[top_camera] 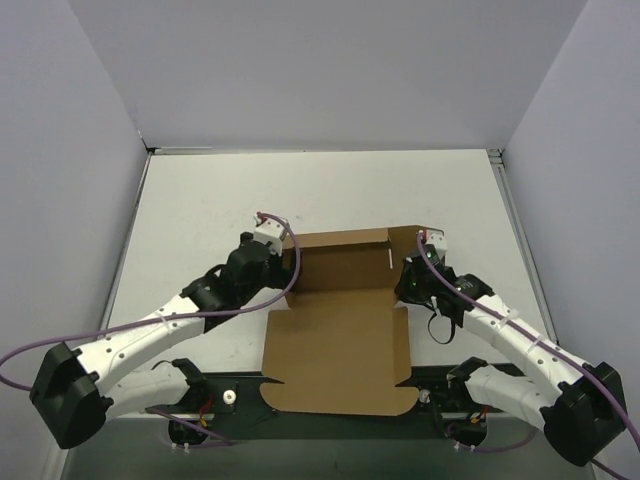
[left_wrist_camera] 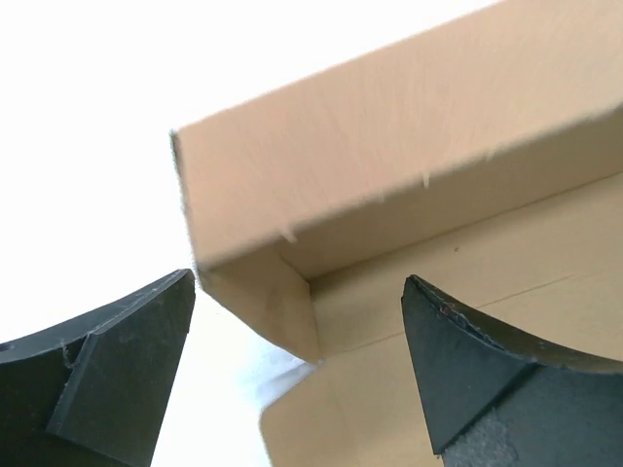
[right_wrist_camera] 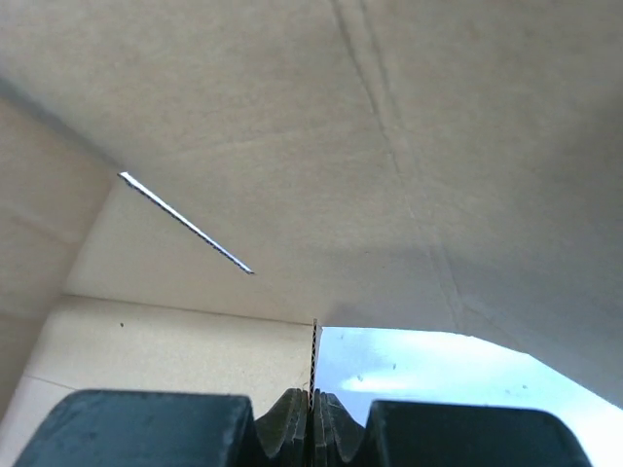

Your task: Fold the paper box

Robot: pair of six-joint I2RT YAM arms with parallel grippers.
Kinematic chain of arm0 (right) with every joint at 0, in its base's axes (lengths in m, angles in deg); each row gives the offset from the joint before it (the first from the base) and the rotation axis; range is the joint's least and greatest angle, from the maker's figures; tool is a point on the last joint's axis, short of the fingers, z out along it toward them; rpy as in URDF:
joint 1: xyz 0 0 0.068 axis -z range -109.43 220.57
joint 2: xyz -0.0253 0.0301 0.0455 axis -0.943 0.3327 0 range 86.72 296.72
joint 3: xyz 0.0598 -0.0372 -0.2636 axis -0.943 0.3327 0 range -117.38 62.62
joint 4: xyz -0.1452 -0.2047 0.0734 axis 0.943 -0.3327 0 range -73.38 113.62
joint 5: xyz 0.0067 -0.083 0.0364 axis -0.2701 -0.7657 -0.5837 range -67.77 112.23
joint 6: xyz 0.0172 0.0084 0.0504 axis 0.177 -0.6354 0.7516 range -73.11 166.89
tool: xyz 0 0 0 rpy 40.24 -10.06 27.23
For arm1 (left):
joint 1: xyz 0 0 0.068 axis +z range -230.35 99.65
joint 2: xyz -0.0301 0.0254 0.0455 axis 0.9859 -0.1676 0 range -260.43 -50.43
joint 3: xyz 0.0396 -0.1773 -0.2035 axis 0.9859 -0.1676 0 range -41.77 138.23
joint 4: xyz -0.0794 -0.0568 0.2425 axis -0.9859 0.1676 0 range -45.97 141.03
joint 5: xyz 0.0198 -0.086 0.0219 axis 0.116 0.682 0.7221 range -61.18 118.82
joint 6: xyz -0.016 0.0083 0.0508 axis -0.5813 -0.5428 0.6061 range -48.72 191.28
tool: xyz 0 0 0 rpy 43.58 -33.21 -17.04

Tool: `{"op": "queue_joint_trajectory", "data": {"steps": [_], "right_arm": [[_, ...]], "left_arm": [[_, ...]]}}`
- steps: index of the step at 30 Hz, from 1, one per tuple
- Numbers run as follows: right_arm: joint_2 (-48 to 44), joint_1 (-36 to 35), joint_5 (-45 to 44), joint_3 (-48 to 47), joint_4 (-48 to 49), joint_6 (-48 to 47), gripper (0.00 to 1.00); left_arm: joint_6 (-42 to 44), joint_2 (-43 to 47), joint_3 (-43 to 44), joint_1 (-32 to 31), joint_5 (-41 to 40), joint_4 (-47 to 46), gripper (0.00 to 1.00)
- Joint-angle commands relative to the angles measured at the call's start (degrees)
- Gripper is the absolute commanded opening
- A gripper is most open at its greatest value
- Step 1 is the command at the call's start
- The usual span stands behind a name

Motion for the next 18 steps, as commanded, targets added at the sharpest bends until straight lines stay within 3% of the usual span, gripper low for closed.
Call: {"op": "queue_joint_trajectory", "data": {"steps": [1,8,14,18], "right_arm": [[1.41,2.49,7.99,-4.56,-6.53,-3.6,0.01],[7.03,5.22,13.0,-8.52,-10.22,-7.12,0.02],[14.23,7.51,19.07,-14.13,-13.03,-9.32,0.02],[18.8,8.56,21.53,-18.44,-15.67,-10.9,0.03]], "left_arm": [[-0.08,5.65,5.46,1.39,3.56,8.03,0.97],[2.9,5.58,13.89,1.74,7.95,19.01,0.97],[14.48,-1.36,25.39,1.48,16.3,27.36,0.97],[23.54,-6.03,31.04,1.04,17.19,31.51,0.97]]}}
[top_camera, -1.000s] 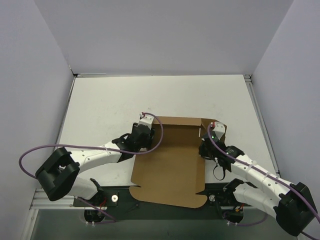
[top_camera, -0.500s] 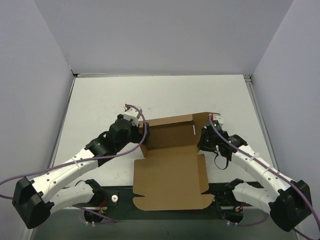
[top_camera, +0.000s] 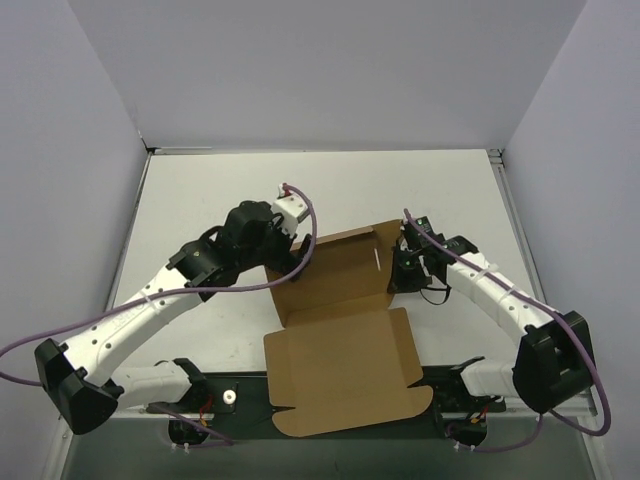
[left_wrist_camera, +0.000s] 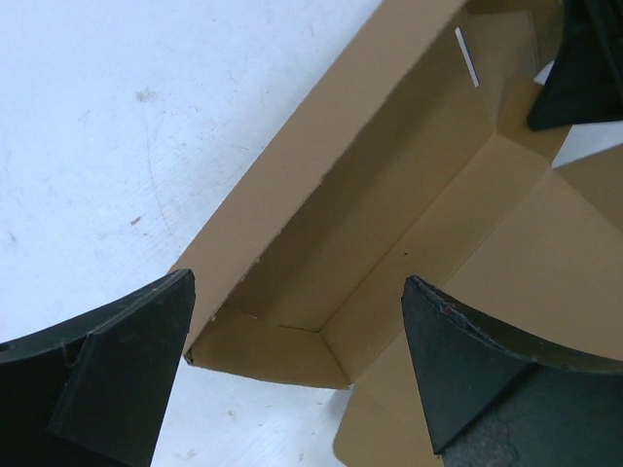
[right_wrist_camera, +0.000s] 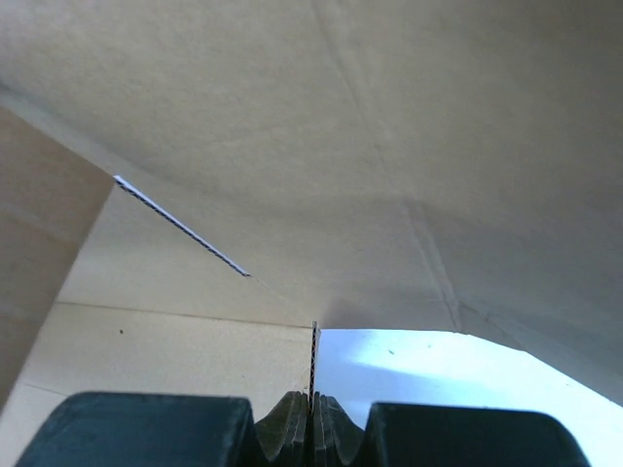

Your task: Fold the paper box

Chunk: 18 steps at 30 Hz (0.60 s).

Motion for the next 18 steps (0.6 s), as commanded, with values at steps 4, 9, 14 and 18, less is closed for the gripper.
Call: {"op": "queue_joint_trajectory", "data": {"steps": [4,9,14,18], "right_arm": [[5.62,1.9,5.85,-9.42,-7.81,-4.11,0.04],[9.23,3.31,8.13,-12.5,-8.96,-5.43,0.04],[12.48,4.1,9.54,-14.52,-9.05,-6.48,0.05],[14.68,4.62,10.68,-17.07,-9.14,-6.92,0.05]], "left_arm": [[17.86,-9.78,9.36,-0.86,2.63,7.45,0.97],[19.89,-15.95,10.6,-1.39,-3.52,6.32,0.97],[20.51,-18.94,10.94,-0.86,-6.15,3.85,0.85],[20.68,-18.69,10.16,0.37,-5.99,2.19,0.71]]}}
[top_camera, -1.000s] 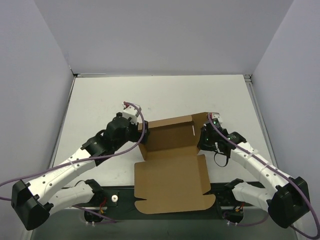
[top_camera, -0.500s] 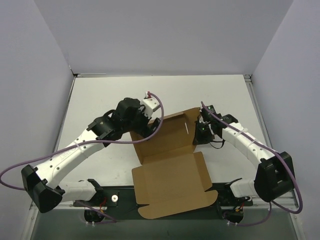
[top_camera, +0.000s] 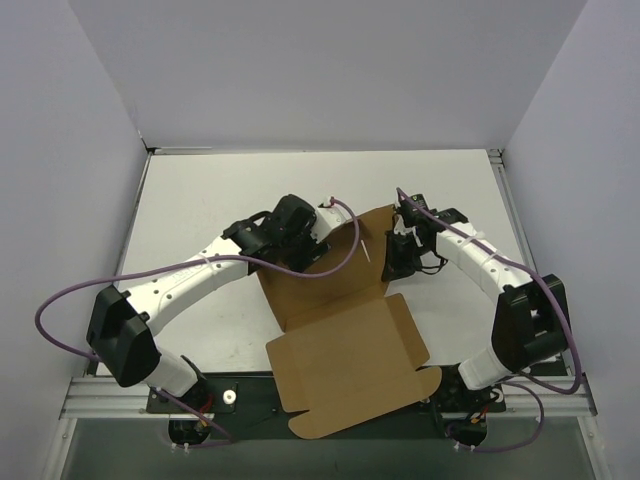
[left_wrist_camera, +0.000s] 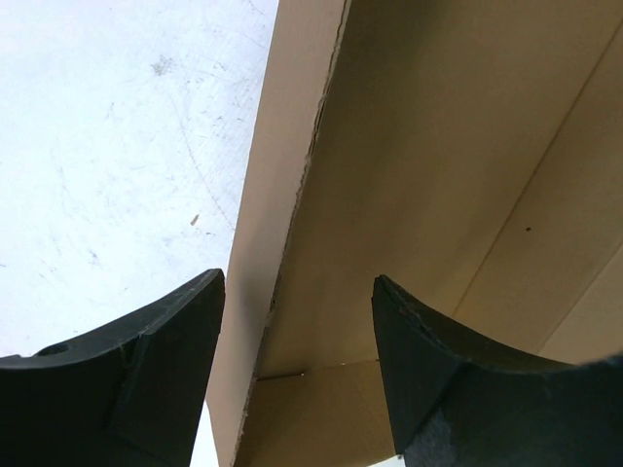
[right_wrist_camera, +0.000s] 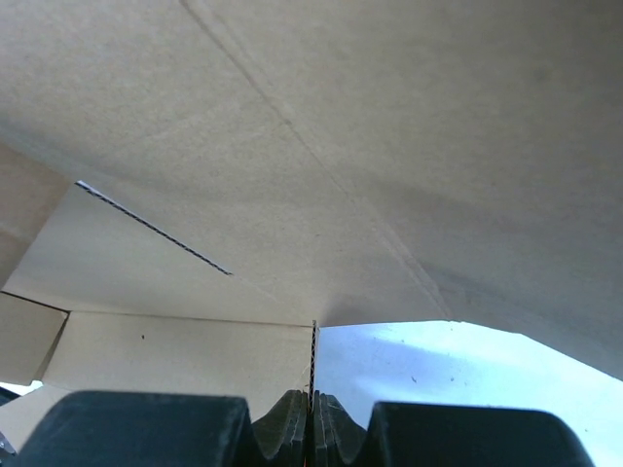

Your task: Fold the paper box

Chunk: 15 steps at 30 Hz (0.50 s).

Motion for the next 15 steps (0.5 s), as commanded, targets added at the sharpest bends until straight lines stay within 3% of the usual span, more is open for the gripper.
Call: {"op": "queue_joint_trajectory", "data": {"steps": [1,5,8,9,11,12,15], "right_arm": [[2.04,0.6,2.64,-5.03,-2.91,-1.37,0.06],[3.54,0.6,3.26,-6.97,-3.08,-1.46,0.08],[3.81,0.6,3.61,-7.67,-3.17,-1.2,0.14],[3.81,0.6,3.61,-7.85,-3.35,-1.28,0.21],[3.11,0.78,3.87,-8.64,-3.52,-0.93,0.27],[2.93,0.78,3.96,-8.9,-3.7,-0.76,0.36],[1.18,1.04,4.4,-11.1,-4.14,0.29,0.53]], "left_arm": [[1.78,1.47,0.63,1.31,-0.68,-3.35,0.71],[2.13,2.0,-1.83,2.1,1.0,-4.84,0.6],[1.69,2.17,-3.94,3.5,1.09,-6.25,0.35],[1.6,2.35,-4.47,4.2,1.43,-7.12,0.28],[1.17,2.7,-6.31,4.73,1.7,-8.09,0.22],[0.99,2.96,-6.76,4.82,1.79,-9.14,0.15],[0.73,3.49,-8.95,5.26,1.61,-10.73,0.1]]}}
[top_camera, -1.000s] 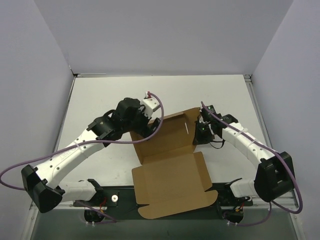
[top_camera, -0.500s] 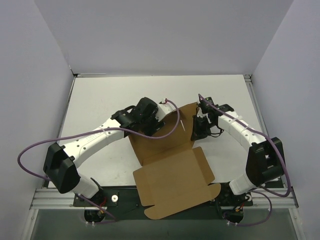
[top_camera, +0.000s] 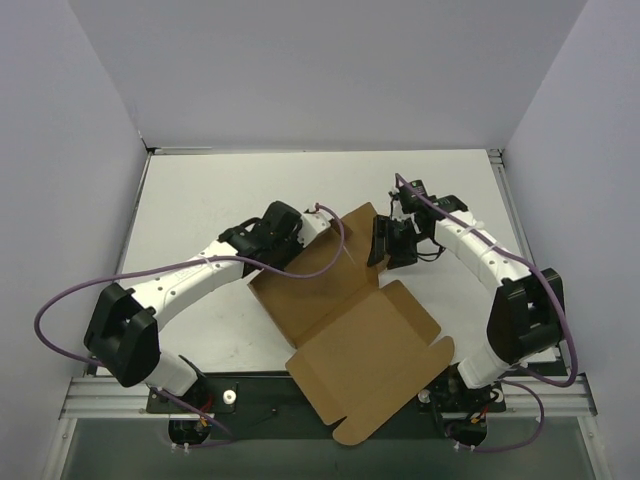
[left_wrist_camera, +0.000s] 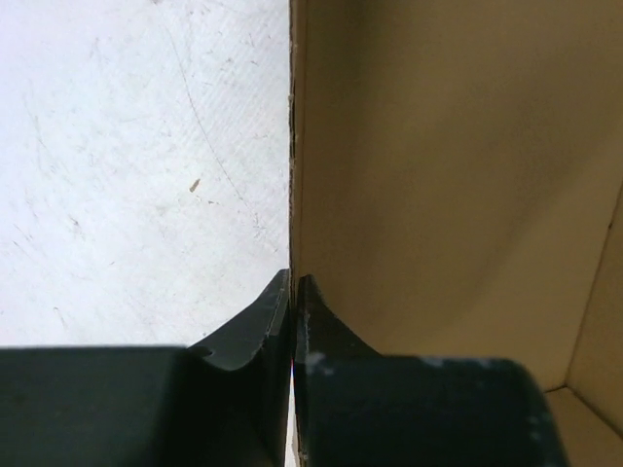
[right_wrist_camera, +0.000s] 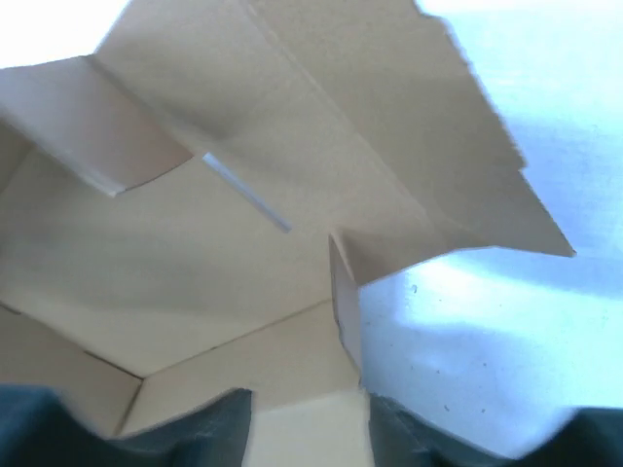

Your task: Fold the paper box

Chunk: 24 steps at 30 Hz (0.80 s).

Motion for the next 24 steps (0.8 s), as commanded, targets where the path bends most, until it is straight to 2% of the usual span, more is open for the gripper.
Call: {"op": "queue_joint_trajectory", "data": {"steps": [1,3,7,16,19,24], "right_arm": [[-2.61,0.67,1.4,-4.61,-2.87,1.21,0.56],[-3.66,0.76,1.4,-6.62,-2.87,2.53,0.62],[-3.4,0.67,1.41,-9.71,-1.12,5.78,0.63],[2.3,-0.73,0.62,-11.56,13.55,13.61,0.66],[5.55,-1.79,-0.44,-12.08,17.42,15.1,0.66],[9.77,-2.76,-4.65,-11.56,22.7,17.56,0.56]], "left_arm": [[-0.81,3.32,-1.96,0.76,1.37,-5.84,0.1],[-1.42,3.67,-3.8,1.29,2.07,-7.16,0.09],[-2.56,4.02,-7.06,2.96,4.7,-9.62,0.09],[-4.06,0.51,-8.38,4.45,7.35,-10.94,0.09],[-4.06,-0.19,-8.47,4.45,7.44,-10.85,0.09],[-4.32,-2.83,-7.68,4.45,7.97,-9.53,0.08]]}}
